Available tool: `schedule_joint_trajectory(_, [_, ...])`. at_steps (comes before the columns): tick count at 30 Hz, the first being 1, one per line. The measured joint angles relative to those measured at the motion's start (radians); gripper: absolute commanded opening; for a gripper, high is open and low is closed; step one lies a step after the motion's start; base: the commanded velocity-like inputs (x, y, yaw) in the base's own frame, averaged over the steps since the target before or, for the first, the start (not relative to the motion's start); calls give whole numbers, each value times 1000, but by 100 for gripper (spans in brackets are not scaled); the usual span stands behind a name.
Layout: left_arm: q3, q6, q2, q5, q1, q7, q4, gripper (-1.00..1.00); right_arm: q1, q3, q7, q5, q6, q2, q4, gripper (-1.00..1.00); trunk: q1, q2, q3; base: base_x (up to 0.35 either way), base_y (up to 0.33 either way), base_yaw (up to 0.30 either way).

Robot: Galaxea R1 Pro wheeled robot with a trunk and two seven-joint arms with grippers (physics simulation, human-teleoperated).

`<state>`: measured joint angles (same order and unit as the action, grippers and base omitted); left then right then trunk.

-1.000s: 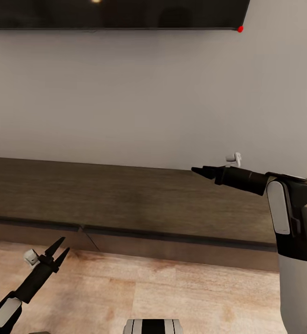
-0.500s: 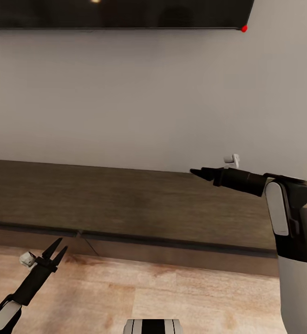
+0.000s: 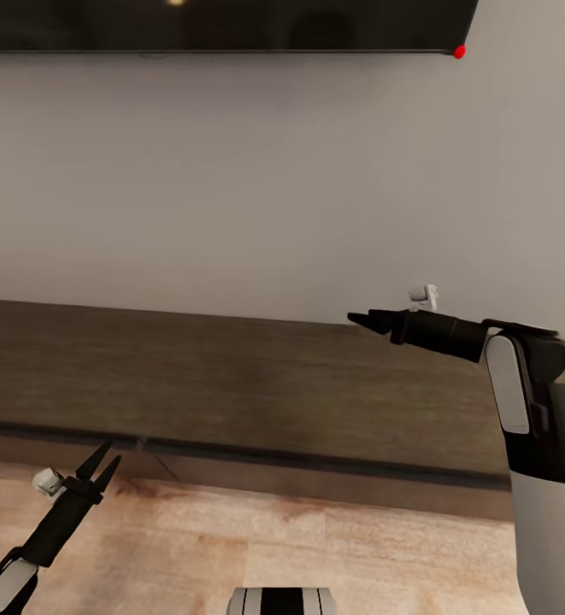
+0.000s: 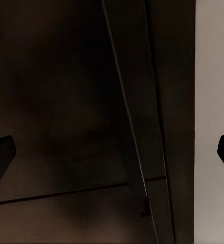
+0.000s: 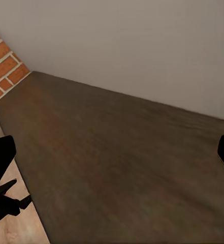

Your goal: Place each of the two pumpkins and all three candles from the living room inside a cabinet in the living room (use any cabinet), then make sure every cabinet is closed, and position the cauldron so it is next to a table in the living room.

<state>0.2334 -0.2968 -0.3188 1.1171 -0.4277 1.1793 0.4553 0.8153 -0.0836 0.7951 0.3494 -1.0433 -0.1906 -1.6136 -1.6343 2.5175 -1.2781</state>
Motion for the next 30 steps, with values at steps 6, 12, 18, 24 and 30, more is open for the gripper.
schedule_joint_trajectory(6, [0, 7, 0, -2, 0, -9, -1, 100, 0, -1, 0, 0, 0, -1, 0, 100, 0, 0, 0, 21, 0, 0])
schedule_joint_trajectory(12, [0, 8, 1, -3, 0, -14, -1, 100, 0, -1, 0, 0, 0, -3, 0, 100, 0, 0, 0, 9, 0, 0])
schedule_joint_trajectory(18, [0, 12, 2, -1, 0, -26, -1, 100, 0, -1, 0, 0, 0, -3, 0, 100, 0, 0, 0, 22, 0, 0])
schedule_joint_trajectory(24, [0, 11, 3, 0, 0, -34, -1, 100, 0, -1, 0, 0, 0, -3, 0, 100, 0, 0, 0, 5, 0, 0])
schedule_joint_trajectory(30, [-1, 11, 3, -1, 0, -36, -1, 100, -1, -1, 0, 0, 0, -5, 0, 100, 0, 0, 0, 1, 0, 0])
